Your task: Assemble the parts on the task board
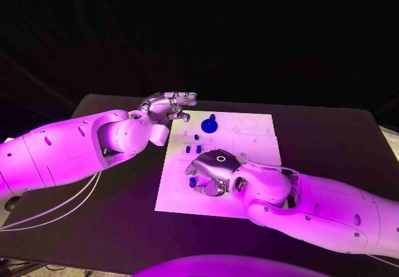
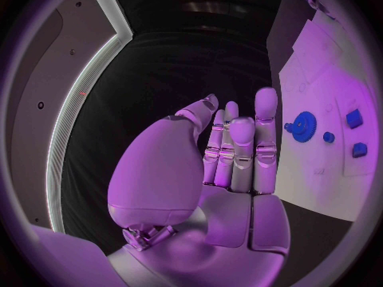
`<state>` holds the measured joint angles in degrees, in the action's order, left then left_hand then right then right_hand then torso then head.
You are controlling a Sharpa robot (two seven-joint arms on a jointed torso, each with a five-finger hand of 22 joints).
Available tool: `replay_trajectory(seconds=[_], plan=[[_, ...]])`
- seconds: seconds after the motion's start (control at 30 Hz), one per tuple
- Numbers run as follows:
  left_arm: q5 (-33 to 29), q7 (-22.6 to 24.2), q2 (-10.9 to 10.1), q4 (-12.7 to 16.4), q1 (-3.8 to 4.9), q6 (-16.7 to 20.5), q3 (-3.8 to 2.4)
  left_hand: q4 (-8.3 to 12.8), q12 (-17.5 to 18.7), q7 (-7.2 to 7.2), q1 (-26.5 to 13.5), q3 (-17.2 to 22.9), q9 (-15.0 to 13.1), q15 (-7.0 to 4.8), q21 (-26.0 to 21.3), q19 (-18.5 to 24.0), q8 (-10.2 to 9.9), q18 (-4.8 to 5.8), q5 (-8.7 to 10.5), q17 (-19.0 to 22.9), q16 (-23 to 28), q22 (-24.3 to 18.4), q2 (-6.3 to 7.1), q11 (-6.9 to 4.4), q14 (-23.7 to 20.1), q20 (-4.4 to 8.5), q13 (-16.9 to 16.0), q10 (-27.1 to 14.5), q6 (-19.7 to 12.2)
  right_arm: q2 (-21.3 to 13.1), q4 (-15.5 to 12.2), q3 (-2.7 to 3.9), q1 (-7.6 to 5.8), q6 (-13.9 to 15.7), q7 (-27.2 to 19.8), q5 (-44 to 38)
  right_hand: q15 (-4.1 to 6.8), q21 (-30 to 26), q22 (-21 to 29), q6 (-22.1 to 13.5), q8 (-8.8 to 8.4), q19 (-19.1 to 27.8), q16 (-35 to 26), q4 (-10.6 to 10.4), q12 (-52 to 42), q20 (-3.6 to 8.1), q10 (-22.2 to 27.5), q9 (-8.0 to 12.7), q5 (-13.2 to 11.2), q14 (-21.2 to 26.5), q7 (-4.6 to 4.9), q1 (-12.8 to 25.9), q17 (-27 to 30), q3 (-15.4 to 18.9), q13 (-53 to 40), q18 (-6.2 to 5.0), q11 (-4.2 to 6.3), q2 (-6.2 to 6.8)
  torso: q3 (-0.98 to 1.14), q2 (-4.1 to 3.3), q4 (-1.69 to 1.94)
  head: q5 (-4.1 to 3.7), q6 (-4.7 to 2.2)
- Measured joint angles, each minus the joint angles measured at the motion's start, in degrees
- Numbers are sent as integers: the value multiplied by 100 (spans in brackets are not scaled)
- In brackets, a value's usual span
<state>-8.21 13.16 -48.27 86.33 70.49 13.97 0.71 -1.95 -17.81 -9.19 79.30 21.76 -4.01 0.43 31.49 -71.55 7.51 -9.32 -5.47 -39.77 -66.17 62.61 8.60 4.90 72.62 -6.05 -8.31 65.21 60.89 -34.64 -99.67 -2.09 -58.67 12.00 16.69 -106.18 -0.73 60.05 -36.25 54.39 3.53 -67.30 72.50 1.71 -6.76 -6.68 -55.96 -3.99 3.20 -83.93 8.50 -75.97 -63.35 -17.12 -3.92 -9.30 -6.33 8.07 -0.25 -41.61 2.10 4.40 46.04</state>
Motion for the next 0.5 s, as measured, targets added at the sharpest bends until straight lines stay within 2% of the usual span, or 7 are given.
replay_trajectory(seconds=[0.1,0.27,0.4,0.5], plan=[[0,-7,-2,-4,0,-4,0,1,0,0,0,-1,0,0,0,0,0,0,0,3,0,-3,0,0,0,0,0,0,0,-128,-102,13,12,269,-44,51,0,0,0,29,23,0,-1,0,-74,0,12,-3,3,0,29,-72,20,45,-8,0,12,-72,2,0,-3,-6,-3],[0,-17,-10,-8,-1,-12,3,0,0,-12,0,-1,0,0,0,0,0,0,0,10,0,-3,0,-12,0,0,1,-12,-12,-490,-354,88,2,684,-160,233,0,0,-20,109,34,-4,-45,-31,-242,3,-51,-17,36,0,88,-111,73,126,-15,0,29,-111,3,2,-18,-26,-15],[0,-26,-16,-12,-3,-17,11,1,0,-21,0,-1,0,0,0,0,0,0,0,11,0,-3,0,-20,0,0,1,-21,-21,-933,-623,125,-130,825,-227,561,0,39,-135,207,48,-110,-43,-63,-410,1,-302,-19,83,0,97,-134,42,157,-33,1,41,-134,3,9,-29,-55,-38],[1,-30,-20,-12,-3,-20,20,1,0,-21,0,0,0,0,0,0,0,0,0,11,0,-3,0,-20,0,0,1,-20,-21,-1364,-810,154,-301,836,-226,930,0,239,-424,276,47,-267,155,-125,-641,13,-743,-22,102,0,108,-107,-224,220,-92,1,62,-160,1,16,-37,-90,-49]])
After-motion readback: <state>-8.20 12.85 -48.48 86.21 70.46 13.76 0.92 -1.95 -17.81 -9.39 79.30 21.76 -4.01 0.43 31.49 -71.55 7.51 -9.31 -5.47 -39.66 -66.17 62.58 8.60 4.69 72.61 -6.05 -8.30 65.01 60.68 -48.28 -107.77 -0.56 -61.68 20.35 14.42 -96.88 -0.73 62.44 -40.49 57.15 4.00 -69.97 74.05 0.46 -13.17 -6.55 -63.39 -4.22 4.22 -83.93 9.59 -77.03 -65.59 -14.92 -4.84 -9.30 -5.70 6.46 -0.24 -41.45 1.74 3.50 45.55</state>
